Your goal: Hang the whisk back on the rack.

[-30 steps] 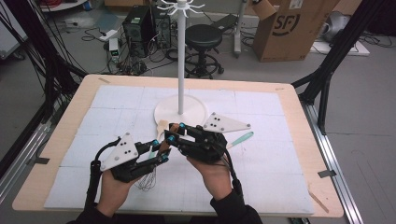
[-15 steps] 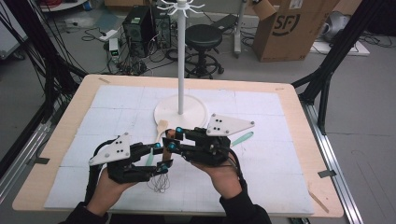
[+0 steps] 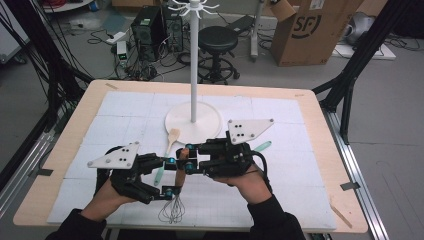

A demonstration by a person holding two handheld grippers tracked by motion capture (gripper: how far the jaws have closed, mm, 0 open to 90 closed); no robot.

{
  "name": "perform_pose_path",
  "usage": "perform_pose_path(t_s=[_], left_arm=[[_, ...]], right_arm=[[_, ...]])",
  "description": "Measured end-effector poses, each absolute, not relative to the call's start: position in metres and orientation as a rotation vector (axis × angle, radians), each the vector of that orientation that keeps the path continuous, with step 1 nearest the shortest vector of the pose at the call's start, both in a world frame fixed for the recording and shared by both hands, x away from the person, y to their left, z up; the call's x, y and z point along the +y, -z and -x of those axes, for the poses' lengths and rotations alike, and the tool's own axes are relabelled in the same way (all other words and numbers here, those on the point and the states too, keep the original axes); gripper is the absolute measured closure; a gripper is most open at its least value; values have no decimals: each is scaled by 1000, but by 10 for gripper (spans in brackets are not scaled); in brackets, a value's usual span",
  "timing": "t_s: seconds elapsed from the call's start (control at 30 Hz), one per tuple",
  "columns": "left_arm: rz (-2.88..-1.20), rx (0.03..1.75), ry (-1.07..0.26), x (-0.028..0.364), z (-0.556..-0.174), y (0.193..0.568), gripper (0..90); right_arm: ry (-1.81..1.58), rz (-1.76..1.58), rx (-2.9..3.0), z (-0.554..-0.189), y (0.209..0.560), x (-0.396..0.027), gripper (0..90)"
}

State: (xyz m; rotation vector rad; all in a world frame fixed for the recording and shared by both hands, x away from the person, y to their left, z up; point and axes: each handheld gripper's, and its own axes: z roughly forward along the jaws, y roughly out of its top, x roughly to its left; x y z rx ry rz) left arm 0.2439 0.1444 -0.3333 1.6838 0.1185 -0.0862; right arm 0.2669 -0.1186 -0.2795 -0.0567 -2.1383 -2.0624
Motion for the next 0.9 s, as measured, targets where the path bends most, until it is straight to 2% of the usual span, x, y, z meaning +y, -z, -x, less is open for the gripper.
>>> perform_pose_path(t_s=[0.17,0.33,0.53,0.57,0.6,0.63,0.77,0.9], left_arm=[[-1699,68,132,139,-244,336,507],[-1690,37,117,138,-243,338,684],[-1714,132,50,137,-244,338,705],[-1720,169,9,137,-244,338,705],[-1729,202,-30,137,-244,338,706],[-1735,247,-65,136,-244,338,706],[-1771,390,-198,133,-244,339,707],[-1766,476,-311,130,-243,339,706]], right_arm=[[2038,-3,-2109,-268,282,-115,730],[2041,-18,-2072,-270,286,-114,730],[2055,33,-2104,-269,288,-115,722],[2065,81,-2121,-269,289,-115,689],[2108,154,-2169,-268,288,-115,504],[2141,266,-2229,-265,288,-114,379],[2199,461,-2369,-258,289,-113,327],[2215,595,-2436,-253,287,-109,353]])
